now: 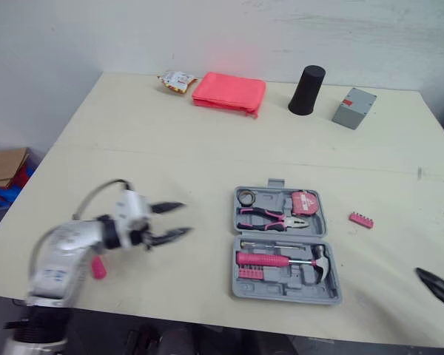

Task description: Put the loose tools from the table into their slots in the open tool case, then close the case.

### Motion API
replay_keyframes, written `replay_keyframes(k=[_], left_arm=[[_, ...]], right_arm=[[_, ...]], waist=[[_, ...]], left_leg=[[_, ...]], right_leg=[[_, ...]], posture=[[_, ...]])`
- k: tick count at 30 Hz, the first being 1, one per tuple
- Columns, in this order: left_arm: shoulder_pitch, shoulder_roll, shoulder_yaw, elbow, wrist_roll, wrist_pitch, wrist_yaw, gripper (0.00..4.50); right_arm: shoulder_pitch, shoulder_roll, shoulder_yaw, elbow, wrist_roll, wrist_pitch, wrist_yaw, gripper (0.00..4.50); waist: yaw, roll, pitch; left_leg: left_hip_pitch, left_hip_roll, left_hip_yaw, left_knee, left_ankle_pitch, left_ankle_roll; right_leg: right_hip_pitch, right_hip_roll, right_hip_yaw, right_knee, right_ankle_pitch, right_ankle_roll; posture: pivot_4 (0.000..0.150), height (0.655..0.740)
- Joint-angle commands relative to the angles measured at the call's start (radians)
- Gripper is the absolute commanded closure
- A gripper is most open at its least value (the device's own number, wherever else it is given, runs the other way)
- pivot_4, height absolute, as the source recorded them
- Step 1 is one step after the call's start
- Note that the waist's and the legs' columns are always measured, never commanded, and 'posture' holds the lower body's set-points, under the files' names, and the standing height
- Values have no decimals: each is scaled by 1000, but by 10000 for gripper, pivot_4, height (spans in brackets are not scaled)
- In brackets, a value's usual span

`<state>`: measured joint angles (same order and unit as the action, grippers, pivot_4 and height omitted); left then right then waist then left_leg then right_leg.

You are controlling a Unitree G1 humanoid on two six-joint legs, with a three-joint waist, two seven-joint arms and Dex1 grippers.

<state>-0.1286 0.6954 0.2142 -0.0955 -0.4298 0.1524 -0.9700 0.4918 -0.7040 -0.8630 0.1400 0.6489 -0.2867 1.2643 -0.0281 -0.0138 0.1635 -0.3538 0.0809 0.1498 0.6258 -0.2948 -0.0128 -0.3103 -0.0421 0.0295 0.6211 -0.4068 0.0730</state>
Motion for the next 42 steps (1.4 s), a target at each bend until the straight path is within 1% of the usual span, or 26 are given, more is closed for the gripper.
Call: replay_keyframes(k=[1, 4, 6, 9, 11, 16, 19, 23, 24, 27, 30, 33, 35, 36, 39, 42], left_arm=[[16, 87, 216, 246, 11, -130, 21, 759], [41, 159, 341, 435, 38, -222, 61, 759], [71, 229, 402, 597, 71, -317, 68, 759], [120, 307, 486, 777, 66, -370, 75, 759], [134, 327, 530, 849, 54, -365, 115, 759], [139, 311, 511, 862, 50, -391, 60, 759], [128, 262, 473, 740, 20, -371, 23, 759], [119, 205, 419, 549, -9, -306, 19, 759], [111, 193, 404, 506, -16, -287, 22, 759], [71, 130, 302, 292, -57, -178, 43, 759], [56, 83, 156, 77, -79, -48, 44, 759], [-3, 62, 40, -78, -150, 101, 31, 759], [-41, 46, -19, -161, -210, 192, 22, 759], [-55, 41, -48, -194, -223, 220, 16, 759], [-91, 28, -131, -294, -252, 290, 6, 759], [-112, 12, -170, -366, -285, 346, 14, 759]], right_arm=[[9, 5, -85, 152, -10, -78, -14, 0], [23, -5, -117, 310, -30, -135, -15, 0], [20, -21, -150, 425, -40, -182, -56, 0], [25, -42, -188, 563, -53, -246, -118, 0], [34, -45, -198, 604, -63, -270, -160, 0], [11, -36, -143, 568, -62, -261, -143, 0], [-12, -19, -55, 424, -38, -175, -107, 0], [-72, -45, 25, 309, -127, -38, -295, 0], [-91, -50, 47, 272, -127, -10, -302, 0], [-170, -73, 146, 118, -86, 117, -276, 0], [-223, -89, 236, 69, -88, 208, -231, 0], [-325, -107, 321, 145, -127, 224, -183, 0], [-411, -122, 369, 226, -145, 239, -147, 0], [-452, -128, 388, 267, -152, 246, -131, 0], [-569, -155, 450, 414, -199, 226, -62, 0], [-684, -188, 518, 568, -267, 160, 14, 0]], waist=[[-1, 0, 1], [-4, 0, 4], [-6, -2, 6], [-13, -2, 7], [-21, -2, 7], [-26, -3, 8], [-30, -4, 9], [-34, -4, 9], [-33, -4, 9], [-32, -2, 9], [-28, 0, 10], [-22, -1, 11], [-18, -1, 12], [-19, -1, 12], [-24, 1, 13], [-28, 1, 14]], left_leg=[[0, 0, 0, 0, -1, 0], [0, 0, 1, 0, -5, 1], [0, 0, 2, 0, -8, 1], [0, 0, 5, 0, -11, 1], [0, 0, 5, 0, -12, 0], [0, 0, 5, 0, -12, 0], [0, 0, 5, -1, -11, -1], [1, 0, 5, -3, -5, -1], [0, 0, 5, -3, -4, -2], [-4, 0, 5, -4, -3, -3], [-5, 0, 6, -4, 4, -3], [-9, 1, 6, -2, 4, -4], [-18, 2, 6, 4, 4, -4], [-20, 2, 6, 5, 4, -4], [-21, 2, 12, 7, 4, -3], [-19, 3, 14, 10, 5, -2]], right_leg=[[0, 0, 0, 0, -1, 0], [0, 0, 0, -1, -1, 0], [0, -1, 0, -1, -1, 0], [-4, -2, 1, 1, -3, -3], [-4, -3, 1, 2, -3, -4], [-4, -3, 1, 5, -3, -3], [-5, -3, 1, 7, -2, 0], [-6, -3, 1, 9, 2, 4], [-7, -3, 1, 9, 2, 3], [-13, -2, 1, 10, 2, 3], [-14, -1, 3, 9, 3, 5], [-15, 2, 4, 7, 3, 6], [-22, 5, 4, 8, 2, 8], [-24, 5, 5, 9, 2, 8], [-28, 4, 10, 12, 3, 9], [-29, 6, 14, 16, 3, 10]], posture=[[1500, 7400], [1500, 7400], [1500, 7400], [1500, 7400], [1500, 7400], [1500, 7400], [1500, 7400], [1500, 7400], [1500, 7400], [1500, 7400], [1500, 7400], [1500, 7400], [1500, 7400], [1500, 7400], [1500, 7400], [1500, 7400]])
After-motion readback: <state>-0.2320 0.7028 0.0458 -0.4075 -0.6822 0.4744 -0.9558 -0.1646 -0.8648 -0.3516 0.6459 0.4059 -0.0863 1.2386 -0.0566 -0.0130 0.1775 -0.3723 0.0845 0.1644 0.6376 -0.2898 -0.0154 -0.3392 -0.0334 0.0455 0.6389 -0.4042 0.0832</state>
